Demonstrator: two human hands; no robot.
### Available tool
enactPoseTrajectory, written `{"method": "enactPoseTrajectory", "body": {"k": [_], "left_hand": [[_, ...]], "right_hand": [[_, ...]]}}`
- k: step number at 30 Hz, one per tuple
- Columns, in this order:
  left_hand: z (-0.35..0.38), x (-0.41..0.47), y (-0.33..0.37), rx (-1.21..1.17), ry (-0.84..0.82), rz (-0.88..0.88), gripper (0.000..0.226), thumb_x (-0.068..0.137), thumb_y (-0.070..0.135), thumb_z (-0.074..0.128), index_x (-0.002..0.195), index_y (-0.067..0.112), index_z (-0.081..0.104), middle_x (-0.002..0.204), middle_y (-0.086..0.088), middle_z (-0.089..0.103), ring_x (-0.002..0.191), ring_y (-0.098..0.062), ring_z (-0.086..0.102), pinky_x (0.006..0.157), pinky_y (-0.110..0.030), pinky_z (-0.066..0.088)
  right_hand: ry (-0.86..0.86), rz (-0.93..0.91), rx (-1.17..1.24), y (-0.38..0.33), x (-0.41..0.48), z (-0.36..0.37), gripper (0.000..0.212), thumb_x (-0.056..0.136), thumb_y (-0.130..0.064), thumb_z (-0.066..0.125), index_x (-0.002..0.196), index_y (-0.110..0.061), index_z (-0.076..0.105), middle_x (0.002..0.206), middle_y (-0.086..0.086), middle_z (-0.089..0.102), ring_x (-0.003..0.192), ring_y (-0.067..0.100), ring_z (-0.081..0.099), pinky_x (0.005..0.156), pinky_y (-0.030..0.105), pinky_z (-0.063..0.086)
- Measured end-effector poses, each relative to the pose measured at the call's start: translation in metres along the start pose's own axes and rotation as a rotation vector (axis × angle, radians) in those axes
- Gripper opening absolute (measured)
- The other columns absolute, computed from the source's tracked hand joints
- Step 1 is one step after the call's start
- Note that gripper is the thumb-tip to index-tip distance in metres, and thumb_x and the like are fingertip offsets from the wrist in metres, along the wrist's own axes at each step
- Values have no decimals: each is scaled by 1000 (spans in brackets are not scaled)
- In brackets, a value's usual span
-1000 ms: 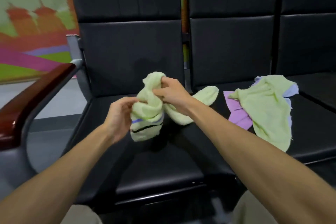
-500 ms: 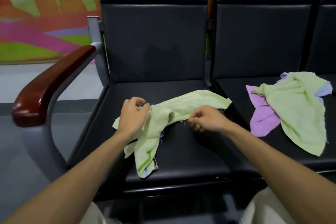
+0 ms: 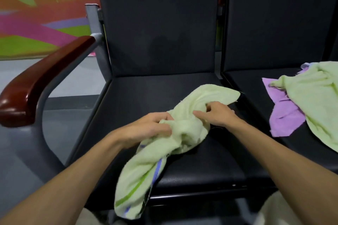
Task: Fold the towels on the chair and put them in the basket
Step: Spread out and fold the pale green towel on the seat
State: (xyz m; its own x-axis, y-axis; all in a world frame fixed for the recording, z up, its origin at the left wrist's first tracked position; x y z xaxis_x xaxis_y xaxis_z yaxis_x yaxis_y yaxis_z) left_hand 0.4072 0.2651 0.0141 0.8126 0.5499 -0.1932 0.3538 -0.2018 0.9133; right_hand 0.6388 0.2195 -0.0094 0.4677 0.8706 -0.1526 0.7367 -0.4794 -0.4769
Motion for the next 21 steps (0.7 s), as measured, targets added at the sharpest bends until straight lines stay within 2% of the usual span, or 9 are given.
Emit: {"method": "enactPoseTrajectory", "body": {"k": [2, 4, 6, 8, 12, 15, 17, 19, 21], "left_hand": [[-3, -7, -1, 24, -91, 11, 38, 64, 19, 58, 100, 16, 68, 110, 7, 69, 102, -12, 64, 87, -29, 49], [-9, -12, 0, 47, -76, 13, 42, 66, 13, 48, 101, 13, 70, 116, 3, 69, 112, -17, 61, 95, -30, 47], [-14, -15, 2, 58, 5, -10, 36, 66, 16, 43, 87, 16, 72, 106, 0, 72, 106, -22, 63, 89, -32, 47], [-13, -15, 5, 163, 128, -39, 28, 75, 28, 45, 78, 19, 71, 94, 1, 71, 93, -21, 63, 84, -34, 47], [-5, -6, 5, 403, 440, -140, 30, 89, 52, 53, 85, 24, 63, 80, 6, 67, 67, -11, 56, 66, -30, 46], [3, 3, 1, 446, 297, -231, 55, 74, 72, 60, 104, 26, 56, 95, 9, 61, 82, -7, 58, 70, -27, 47], [11, 7, -2, 528, 170, -238, 52, 69, 72, 65, 103, 33, 57, 100, 14, 57, 91, -5, 55, 77, -26, 46], [18, 11, -3, 603, 158, -155, 26, 74, 61, 69, 81, 38, 59, 82, 15, 56, 77, -6, 55, 68, -27, 45], [19, 15, 0, 555, 208, -95, 15, 82, 47, 66, 74, 34, 65, 72, 10, 63, 68, -13, 59, 65, -31, 49]], "right_hand": [[-49, -50, 131, -4, 1, 7, 28, 85, -39, 63, 75, -14, 55, 79, -3, 61, 82, 18, 58, 93, 44, 43], [-92, -61, 393, -9, 0, 6, 19, 88, -27, 59, 81, -10, 59, 86, -1, 65, 85, 18, 61, 84, 37, 49], [-128, -49, 689, -12, -2, 0, 17, 94, -21, 53, 99, -9, 64, 101, 3, 71, 94, 20, 65, 79, 35, 53], [-162, -37, 883, -13, -7, -6, 21, 97, -18, 51, 112, -10, 62, 108, 7, 71, 100, 26, 67, 84, 43, 57], [-201, -36, 1051, -8, -21, -18, 27, 94, -14, 61, 119, -4, 61, 113, 12, 71, 104, 28, 68, 91, 44, 55], [-288, -136, 1256, 0, -30, -34, 36, 87, 3, 60, 122, -4, 63, 116, 10, 70, 106, 24, 68, 88, 32, 53], [-321, -207, 1274, 5, -35, -42, 42, 83, 13, 56, 121, -2, 64, 117, 12, 69, 102, 21, 68, 80, 26, 53], [-251, -202, 1125, 10, -39, -43, 34, 83, 12, 58, 112, -2, 68, 110, 12, 72, 99, 22, 69, 80, 27, 54], [-92, -141, 904, 16, -41, -43, 20, 85, 7, 61, 95, -6, 73, 95, 10, 74, 87, 23, 70, 77, 32, 54]]}}
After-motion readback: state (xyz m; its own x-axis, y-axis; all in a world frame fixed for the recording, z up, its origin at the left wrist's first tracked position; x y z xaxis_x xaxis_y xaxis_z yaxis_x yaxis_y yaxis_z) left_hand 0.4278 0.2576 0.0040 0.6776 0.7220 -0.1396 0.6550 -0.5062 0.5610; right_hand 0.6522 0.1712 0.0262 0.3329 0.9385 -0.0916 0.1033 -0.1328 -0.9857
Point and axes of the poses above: each hand's wrist, its own x-axis towards the middle knuckle, its own z-axis out of the palm, y = z × x, the point moved 1 cm from there along x, towards the middle knuckle
